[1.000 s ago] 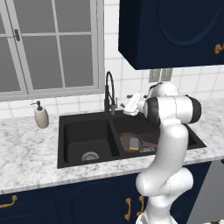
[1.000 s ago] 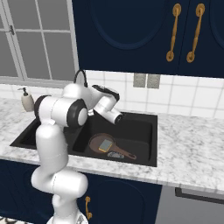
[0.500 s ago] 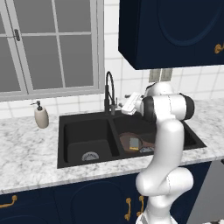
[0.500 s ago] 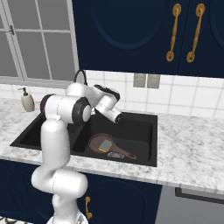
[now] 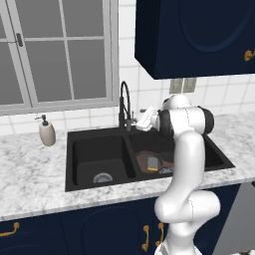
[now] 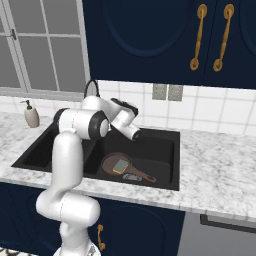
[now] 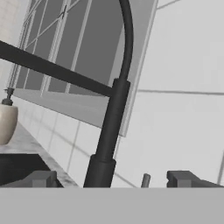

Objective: Pick the pan and sponge and place them into the sink. Then turn on the water.

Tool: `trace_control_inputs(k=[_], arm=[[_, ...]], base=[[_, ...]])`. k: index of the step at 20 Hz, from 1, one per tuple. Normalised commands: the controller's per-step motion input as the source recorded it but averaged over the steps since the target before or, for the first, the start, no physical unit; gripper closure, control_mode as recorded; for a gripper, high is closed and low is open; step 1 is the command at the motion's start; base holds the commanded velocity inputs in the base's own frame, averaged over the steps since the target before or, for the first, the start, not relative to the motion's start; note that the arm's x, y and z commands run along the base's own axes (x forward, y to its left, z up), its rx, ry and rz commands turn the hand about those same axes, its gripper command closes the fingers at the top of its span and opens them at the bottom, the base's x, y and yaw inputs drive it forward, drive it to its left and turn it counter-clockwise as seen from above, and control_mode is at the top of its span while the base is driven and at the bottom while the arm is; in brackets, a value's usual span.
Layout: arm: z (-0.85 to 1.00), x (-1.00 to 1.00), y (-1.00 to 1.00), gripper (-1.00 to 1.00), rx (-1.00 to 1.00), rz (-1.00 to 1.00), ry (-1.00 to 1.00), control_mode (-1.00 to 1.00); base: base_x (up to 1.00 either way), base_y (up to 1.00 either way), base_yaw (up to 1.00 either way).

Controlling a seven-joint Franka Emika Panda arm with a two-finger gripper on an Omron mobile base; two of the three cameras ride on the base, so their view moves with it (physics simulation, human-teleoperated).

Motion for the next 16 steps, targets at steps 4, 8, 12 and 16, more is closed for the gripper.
trace_control_inputs(k=[4, 8, 12, 16], arm=[[-0.01, 0.31, 0.03, -1.00, 0.00, 0.00, 0.00, -1.00], [-0.07, 0.30, 0.06, -1.00, 0.00, 0.00, 0.00, -1.00], [-0.20, 0.25, 0.08, -1.00, 0.00, 0.00, 0.02, -1.00], [-0.33, 0.25, 0.04, -1.00, 0.00, 0.00, 0.03, -1.00]], base=[[0.00, 0.00, 0.00], [0.00, 0.00, 0.00], [0.00, 0.00, 0.00], [0.00, 0.00, 0.00]])
